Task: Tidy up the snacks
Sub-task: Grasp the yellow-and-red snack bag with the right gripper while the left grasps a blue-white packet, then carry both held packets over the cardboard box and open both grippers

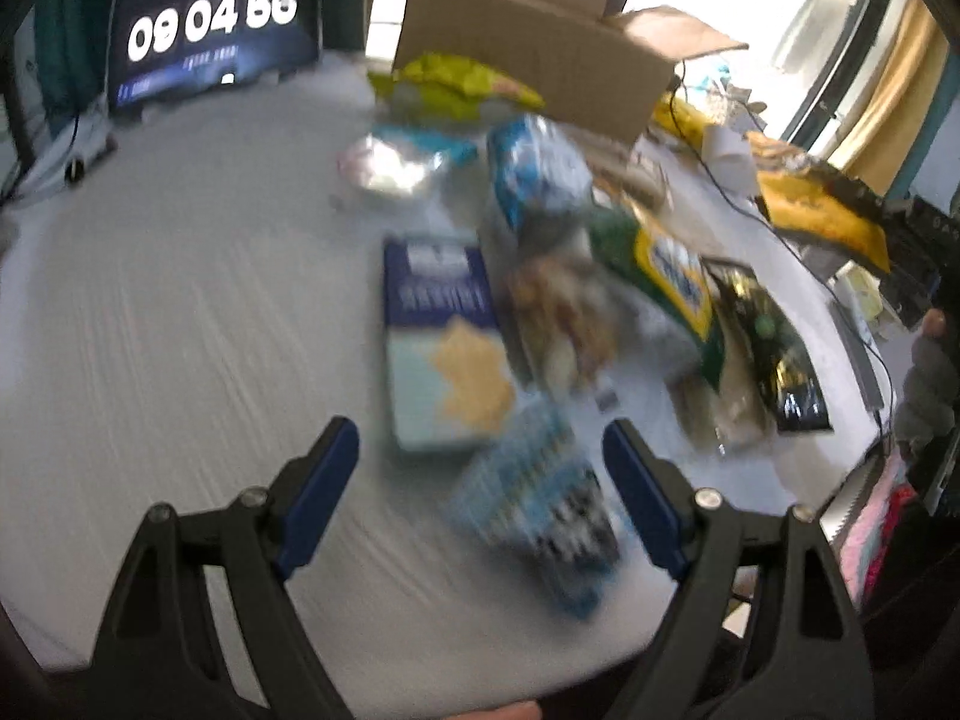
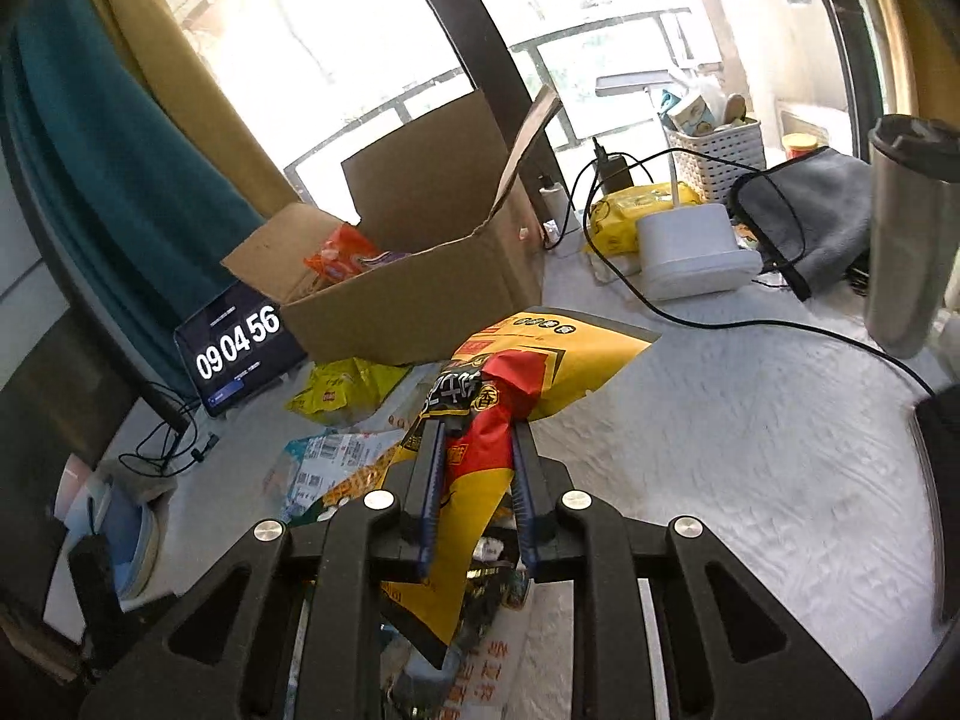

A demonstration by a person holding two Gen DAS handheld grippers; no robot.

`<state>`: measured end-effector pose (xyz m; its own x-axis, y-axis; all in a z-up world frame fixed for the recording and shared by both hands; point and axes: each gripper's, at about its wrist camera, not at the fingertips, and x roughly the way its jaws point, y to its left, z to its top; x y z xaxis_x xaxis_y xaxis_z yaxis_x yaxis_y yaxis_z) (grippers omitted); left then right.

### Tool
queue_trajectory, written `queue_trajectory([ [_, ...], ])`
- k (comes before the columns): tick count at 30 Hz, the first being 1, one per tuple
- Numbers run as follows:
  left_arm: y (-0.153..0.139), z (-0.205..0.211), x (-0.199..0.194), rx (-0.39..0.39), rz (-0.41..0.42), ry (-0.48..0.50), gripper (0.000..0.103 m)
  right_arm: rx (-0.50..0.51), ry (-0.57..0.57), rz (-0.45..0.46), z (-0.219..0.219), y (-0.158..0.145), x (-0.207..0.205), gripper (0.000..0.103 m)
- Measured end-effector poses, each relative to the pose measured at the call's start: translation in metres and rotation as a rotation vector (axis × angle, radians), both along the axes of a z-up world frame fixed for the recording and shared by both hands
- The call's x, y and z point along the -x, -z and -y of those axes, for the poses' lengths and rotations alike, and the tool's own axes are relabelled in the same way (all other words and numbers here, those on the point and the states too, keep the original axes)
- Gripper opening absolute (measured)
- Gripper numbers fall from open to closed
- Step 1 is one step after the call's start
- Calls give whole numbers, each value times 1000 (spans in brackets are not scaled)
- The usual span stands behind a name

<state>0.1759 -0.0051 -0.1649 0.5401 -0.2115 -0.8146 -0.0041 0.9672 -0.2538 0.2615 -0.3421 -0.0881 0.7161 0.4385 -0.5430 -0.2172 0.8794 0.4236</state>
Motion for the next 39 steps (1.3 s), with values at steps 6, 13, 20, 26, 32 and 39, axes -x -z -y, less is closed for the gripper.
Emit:
queue_trajectory([
  [6, 9, 10, 17, 61, -44, -75, 85, -14, -26, 18, 0, -3, 19, 22],
  [13, 13, 23, 10, 24, -5, -88, 83, -35, -45, 64, 6, -10, 38, 22],
  [20, 7, 37, 14, -58, 6, -8, 41, -59, -32, 77, 22, -9, 42, 22],
  [26, -11, 26, 24, -79, 50, -20, 40, -70, -25, 70, 32, -7, 35, 22],
  [32, -41, 16, 20, -118, 148, -37, 40, -54, -41, 78, 28, -12, 29, 22],
  [39, -65, 8, 1, -107, 233, -34, 40, -36, -76, 93, 13, -21, 27, 22],
])
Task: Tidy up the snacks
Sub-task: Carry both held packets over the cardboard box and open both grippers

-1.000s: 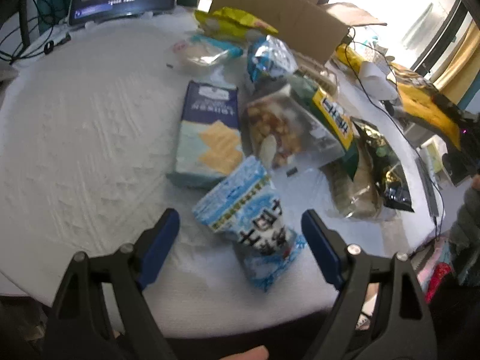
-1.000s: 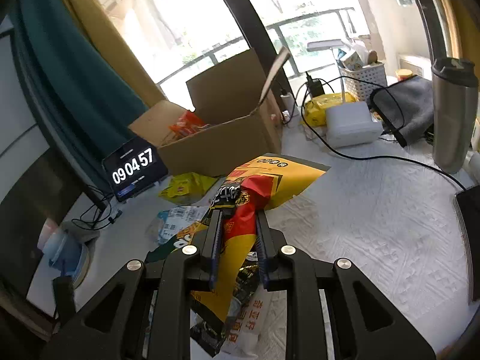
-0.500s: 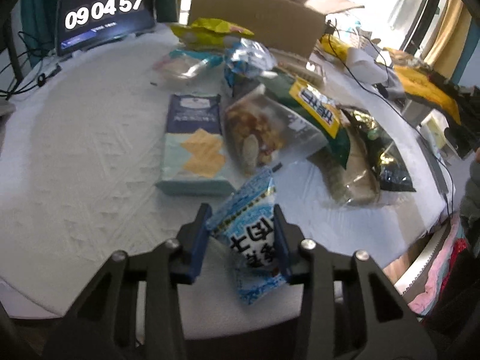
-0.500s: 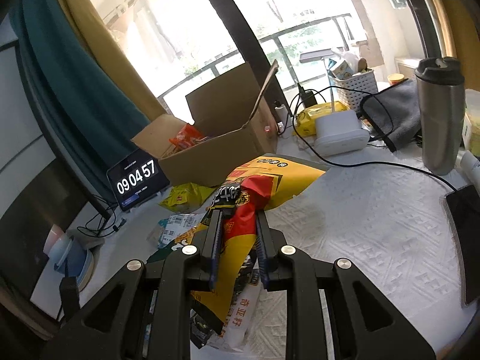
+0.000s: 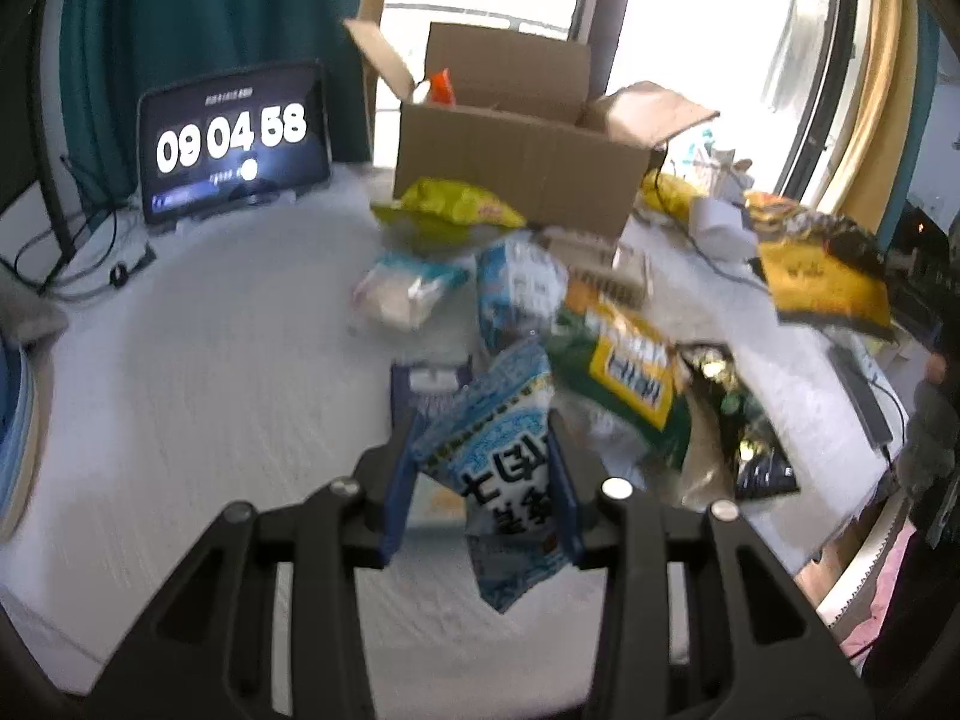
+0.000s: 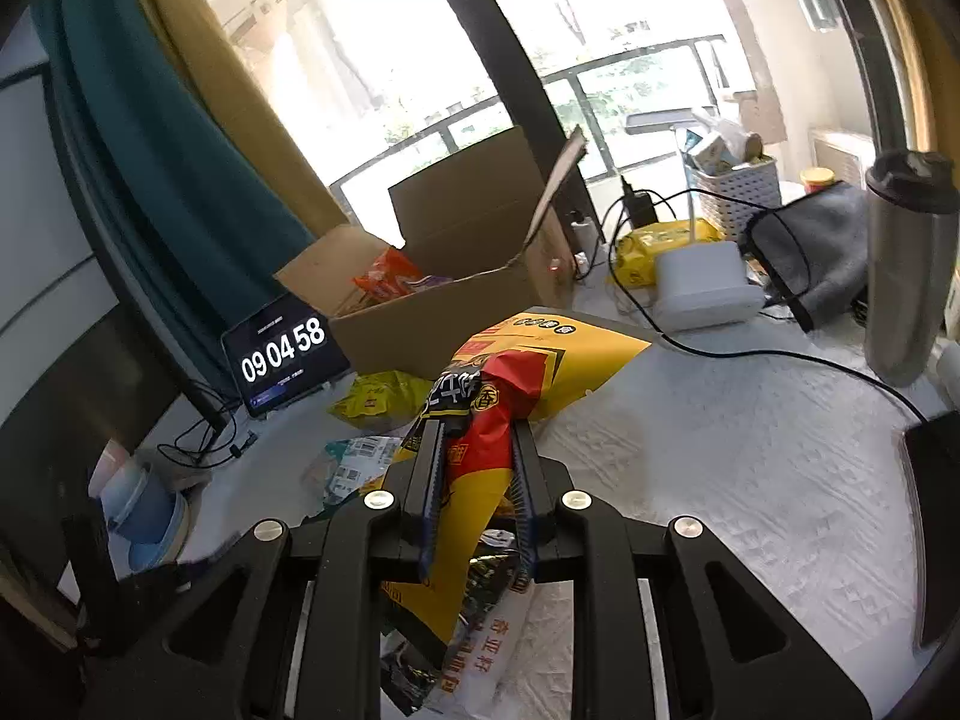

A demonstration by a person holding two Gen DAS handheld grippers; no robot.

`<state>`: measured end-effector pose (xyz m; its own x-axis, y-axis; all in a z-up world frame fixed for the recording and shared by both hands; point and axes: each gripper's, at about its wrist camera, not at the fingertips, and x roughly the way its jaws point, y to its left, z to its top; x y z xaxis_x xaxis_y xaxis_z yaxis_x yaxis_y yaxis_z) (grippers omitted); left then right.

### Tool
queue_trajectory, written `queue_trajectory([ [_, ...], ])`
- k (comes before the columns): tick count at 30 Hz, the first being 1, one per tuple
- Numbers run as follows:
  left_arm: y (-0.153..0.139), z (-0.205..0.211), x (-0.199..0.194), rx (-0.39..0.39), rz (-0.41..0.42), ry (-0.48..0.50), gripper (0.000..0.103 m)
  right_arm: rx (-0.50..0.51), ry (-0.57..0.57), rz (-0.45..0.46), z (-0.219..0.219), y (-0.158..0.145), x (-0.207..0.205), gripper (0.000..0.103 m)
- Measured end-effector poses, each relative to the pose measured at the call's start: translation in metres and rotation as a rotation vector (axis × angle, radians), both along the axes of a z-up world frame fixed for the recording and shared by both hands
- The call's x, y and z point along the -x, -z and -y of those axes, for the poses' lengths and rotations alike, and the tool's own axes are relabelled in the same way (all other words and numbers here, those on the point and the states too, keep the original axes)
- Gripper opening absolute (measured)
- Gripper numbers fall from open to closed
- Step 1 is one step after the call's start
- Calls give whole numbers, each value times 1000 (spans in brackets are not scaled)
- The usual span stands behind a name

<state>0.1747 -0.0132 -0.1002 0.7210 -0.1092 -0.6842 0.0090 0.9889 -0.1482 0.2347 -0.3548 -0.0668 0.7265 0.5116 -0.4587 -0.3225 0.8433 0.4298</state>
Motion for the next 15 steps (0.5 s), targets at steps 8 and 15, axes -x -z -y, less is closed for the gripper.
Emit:
queue_trajectory([
  [8, -24, -10, -26, -16, 82, 15, 40, 41, -13, 26, -13, -14, -9, 22],
  [15, -43, -24, -50, -27, 138, 29, 40, 94, -11, 67, -27, -33, -21, 22],
])
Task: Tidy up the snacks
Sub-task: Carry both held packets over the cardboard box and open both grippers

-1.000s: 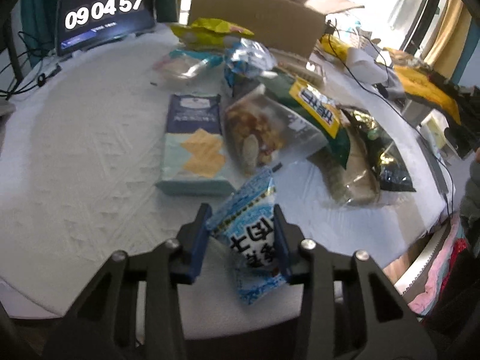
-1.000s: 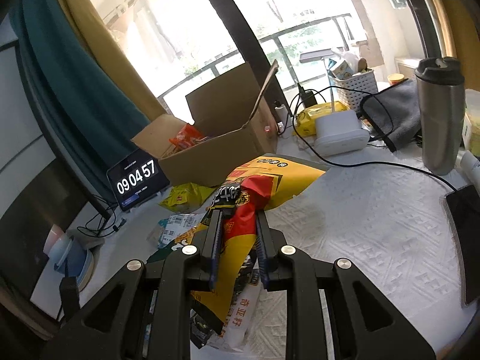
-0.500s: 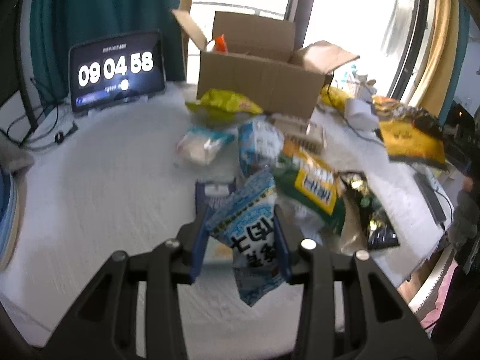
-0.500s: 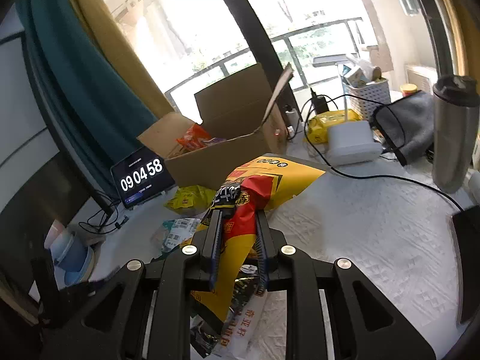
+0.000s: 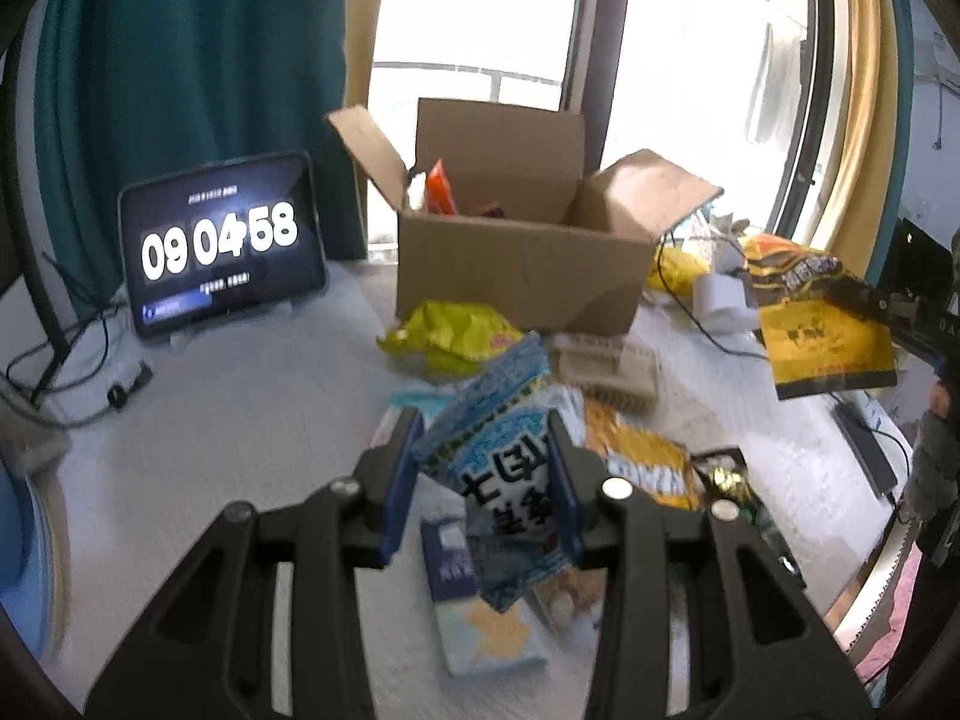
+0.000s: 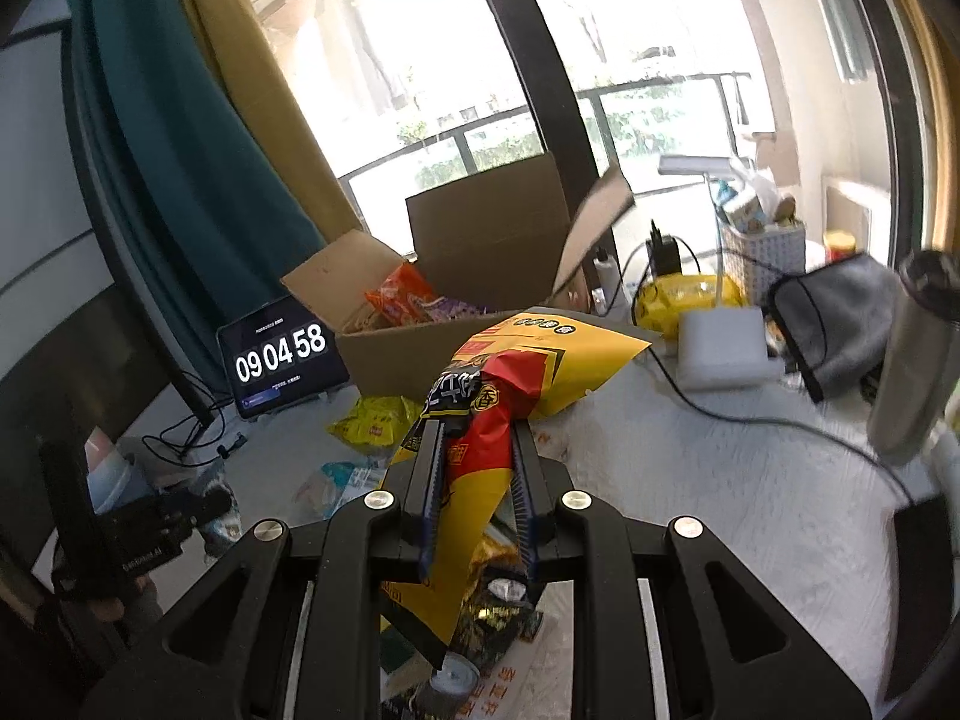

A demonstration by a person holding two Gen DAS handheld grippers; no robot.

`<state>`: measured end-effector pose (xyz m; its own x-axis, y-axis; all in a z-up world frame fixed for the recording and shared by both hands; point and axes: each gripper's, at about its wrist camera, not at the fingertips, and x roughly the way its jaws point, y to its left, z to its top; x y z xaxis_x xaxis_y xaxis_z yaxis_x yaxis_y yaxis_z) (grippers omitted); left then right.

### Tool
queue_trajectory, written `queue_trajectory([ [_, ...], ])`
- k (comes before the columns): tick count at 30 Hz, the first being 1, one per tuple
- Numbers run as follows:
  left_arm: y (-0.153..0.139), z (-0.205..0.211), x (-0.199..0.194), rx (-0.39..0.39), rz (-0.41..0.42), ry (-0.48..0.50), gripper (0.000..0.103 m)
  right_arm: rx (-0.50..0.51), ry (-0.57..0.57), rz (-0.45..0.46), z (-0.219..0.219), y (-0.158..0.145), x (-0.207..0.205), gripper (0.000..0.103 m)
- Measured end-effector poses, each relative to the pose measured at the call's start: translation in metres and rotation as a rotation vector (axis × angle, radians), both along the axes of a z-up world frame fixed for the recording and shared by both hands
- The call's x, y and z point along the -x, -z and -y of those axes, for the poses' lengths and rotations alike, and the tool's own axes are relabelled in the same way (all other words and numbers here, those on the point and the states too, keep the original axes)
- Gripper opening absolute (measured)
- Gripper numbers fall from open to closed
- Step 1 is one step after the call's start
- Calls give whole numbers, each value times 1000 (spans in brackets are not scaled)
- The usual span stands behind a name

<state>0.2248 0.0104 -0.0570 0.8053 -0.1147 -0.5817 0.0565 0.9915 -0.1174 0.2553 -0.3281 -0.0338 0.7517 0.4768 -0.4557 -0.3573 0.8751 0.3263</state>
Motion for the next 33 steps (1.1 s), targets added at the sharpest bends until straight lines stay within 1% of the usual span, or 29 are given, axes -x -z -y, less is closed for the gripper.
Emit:
queue_trajectory([
  [7, -29, -14, -28, -27, 83, 26, 40, 34, -2, 51, -17, -23, -22, 22],
  [12, -55, -17, -54, -53, 154, 53, 40, 61, 1, 86, -27, -38, -41, 22],
  [18, -85, -20, -89, -55, 243, 73, 40, 90, 25, 147, -37, -58, -65, 22],
  [22, -103, -21, -118, -44, 280, 78, 40, 126, 41, 191, -44, -71, -84, 22],
  [29, -118, -14, -162, -38, 328, 94, 41, 151, 56, 240, -54, -82, -115, 22],
  [33, -116, -10, -187, -19, 337, 106, 42, 143, 81, 263, -58, -82, -136, 22],
])
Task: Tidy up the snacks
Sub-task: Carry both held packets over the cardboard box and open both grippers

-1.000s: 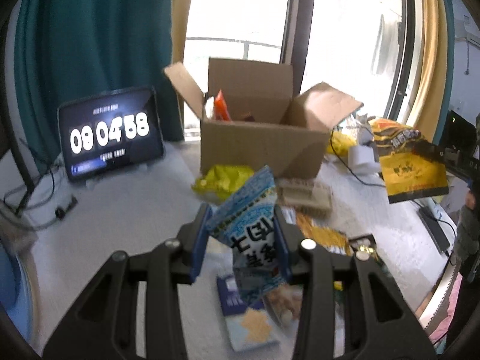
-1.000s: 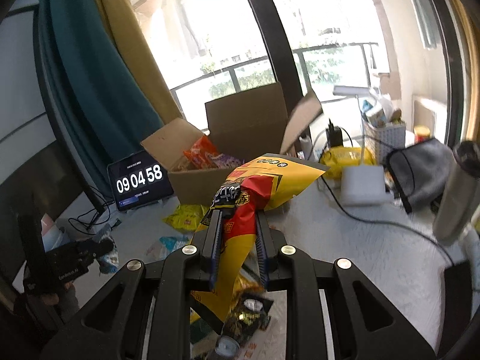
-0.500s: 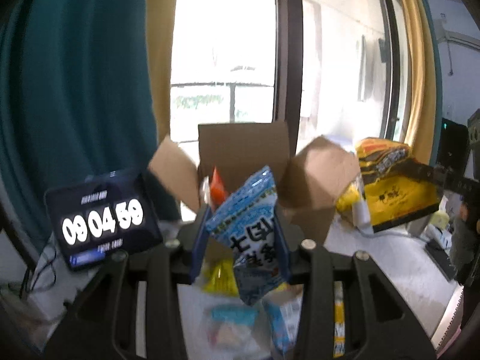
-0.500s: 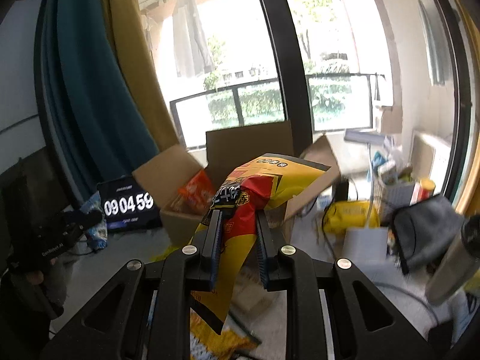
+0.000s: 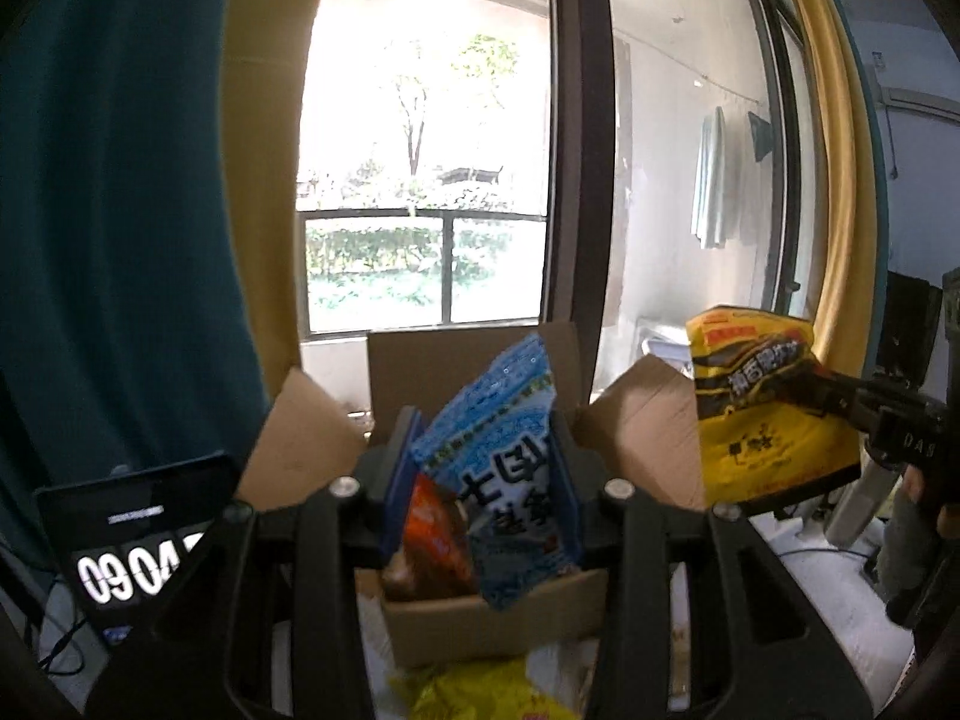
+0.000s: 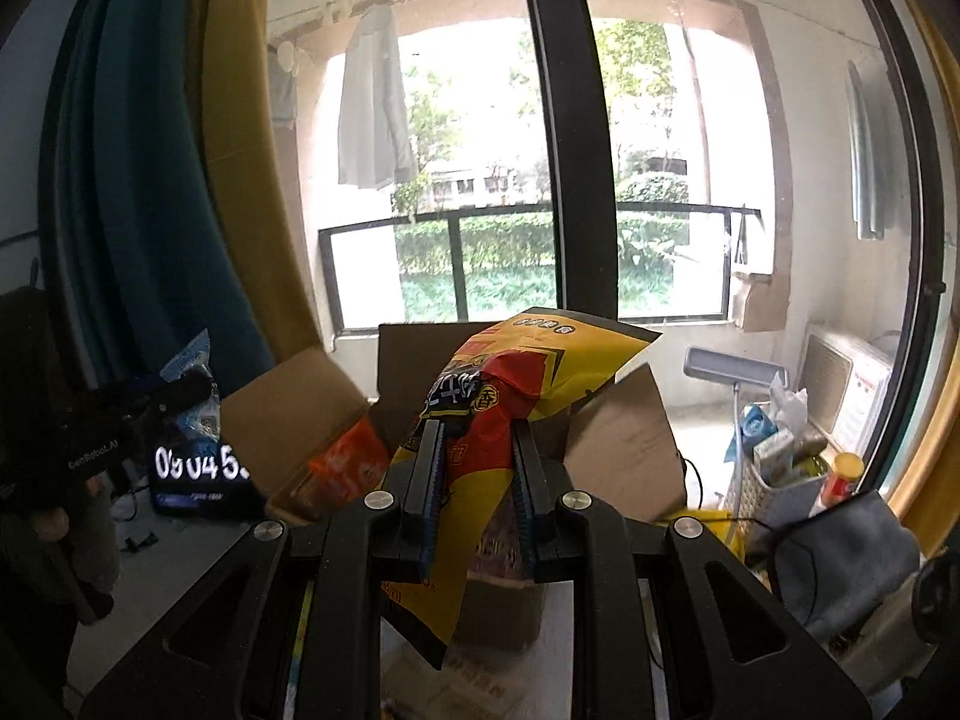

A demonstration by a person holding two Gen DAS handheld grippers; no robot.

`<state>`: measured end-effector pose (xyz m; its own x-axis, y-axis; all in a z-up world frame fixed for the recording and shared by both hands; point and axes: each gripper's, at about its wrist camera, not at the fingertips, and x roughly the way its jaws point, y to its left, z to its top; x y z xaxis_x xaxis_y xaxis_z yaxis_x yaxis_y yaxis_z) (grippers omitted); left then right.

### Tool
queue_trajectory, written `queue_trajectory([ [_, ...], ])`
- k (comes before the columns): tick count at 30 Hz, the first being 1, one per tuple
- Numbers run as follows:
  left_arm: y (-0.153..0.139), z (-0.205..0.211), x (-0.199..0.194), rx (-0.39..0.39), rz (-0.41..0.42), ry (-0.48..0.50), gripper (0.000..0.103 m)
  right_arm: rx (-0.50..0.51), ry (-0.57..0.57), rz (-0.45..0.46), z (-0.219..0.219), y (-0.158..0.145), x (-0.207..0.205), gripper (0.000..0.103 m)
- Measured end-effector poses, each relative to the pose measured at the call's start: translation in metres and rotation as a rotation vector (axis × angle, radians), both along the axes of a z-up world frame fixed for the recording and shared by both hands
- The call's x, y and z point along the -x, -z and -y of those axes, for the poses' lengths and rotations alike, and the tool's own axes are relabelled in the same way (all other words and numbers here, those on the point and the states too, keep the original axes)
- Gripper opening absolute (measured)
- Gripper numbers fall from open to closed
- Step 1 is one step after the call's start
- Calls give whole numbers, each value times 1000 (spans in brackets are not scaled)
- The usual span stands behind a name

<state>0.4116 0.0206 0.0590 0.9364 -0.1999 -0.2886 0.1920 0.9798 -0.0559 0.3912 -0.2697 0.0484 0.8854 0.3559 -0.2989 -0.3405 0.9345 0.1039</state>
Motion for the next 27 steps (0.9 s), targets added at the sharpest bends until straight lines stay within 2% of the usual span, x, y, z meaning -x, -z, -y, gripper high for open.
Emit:
queue_trajectory([
  [5, 12, 10, -36, 13, -7, -6, 42, -4, 32, 29, -6, 5, -24, 22],
  [8, 24, 18, -65, 25, -51, 6, 44, 5, 42, -8, -14, 13, -48, 22],
  [9, 27, 20, -73, 33, -62, 2, 48, 3, 49, -16, -17, 15, -55, 22],
  [11, 33, 24, -92, 43, -90, -18, 65, 8, 68, -22, -23, 20, -67, 23],
  [12, 36, 25, -99, 49, -99, -30, 81, 15, 87, -17, -27, 23, -75, 24],
  [13, 38, 24, -106, 63, -110, -39, 87, 24, 94, -7, -31, 26, -84, 32],
  [14, 39, 25, -108, 72, -119, -37, 88, 38, 102, -4, -34, 28, -90, 40],
  [15, 40, 24, -111, 82, -131, -40, 88, 56, 111, -12, -38, 32, -99, 60],
  [16, 40, 24, -113, 86, -136, -45, 89, 53, 109, -32, -40, 34, -106, 67],
  [18, 40, 22, -109, 77, -128, -48, 89, 32, 95, -59, -41, 37, -110, 67],
  [27, 33, 12, -93, 76, -117, -58, 89, 92, 65, -80, -54, 41, -92, 67],
])
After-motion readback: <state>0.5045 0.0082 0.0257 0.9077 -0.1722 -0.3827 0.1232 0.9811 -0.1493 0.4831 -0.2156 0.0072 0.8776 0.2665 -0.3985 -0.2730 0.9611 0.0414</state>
